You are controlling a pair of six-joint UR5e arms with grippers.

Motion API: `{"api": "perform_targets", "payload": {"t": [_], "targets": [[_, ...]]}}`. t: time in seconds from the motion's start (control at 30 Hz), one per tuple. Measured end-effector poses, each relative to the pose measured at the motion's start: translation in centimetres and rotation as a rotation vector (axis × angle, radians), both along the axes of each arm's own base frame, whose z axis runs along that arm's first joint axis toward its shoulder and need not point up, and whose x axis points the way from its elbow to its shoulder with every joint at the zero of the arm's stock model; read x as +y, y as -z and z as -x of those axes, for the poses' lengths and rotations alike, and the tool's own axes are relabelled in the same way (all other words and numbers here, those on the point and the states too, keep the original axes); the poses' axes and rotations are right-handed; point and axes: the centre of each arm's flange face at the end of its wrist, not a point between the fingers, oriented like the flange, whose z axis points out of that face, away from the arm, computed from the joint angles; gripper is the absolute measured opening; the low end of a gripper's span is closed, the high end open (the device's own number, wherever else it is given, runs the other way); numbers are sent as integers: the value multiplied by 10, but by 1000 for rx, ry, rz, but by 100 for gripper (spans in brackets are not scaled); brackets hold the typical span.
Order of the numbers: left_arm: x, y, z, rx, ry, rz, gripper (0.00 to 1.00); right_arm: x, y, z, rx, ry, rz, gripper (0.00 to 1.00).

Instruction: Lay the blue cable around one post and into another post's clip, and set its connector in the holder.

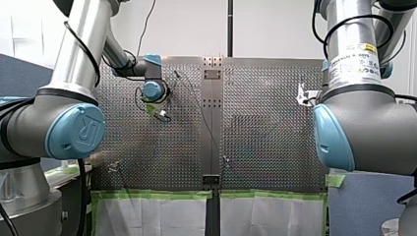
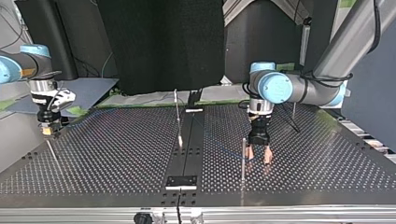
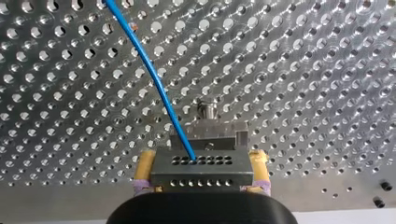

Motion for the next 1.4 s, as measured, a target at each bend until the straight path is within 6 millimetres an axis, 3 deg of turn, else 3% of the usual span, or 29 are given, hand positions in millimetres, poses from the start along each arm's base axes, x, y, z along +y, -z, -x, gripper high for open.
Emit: {"api": "perform_targets", "payload": {"t": [0.5, 1.4], "targets": [[0, 0, 0, 1, 1, -5, 98, -7, -6, 15, 0, 9, 7, 0], [-1, 1, 1, 6, 0, -17, 98, -11, -2, 8, 6, -29, 10, 0]]}}
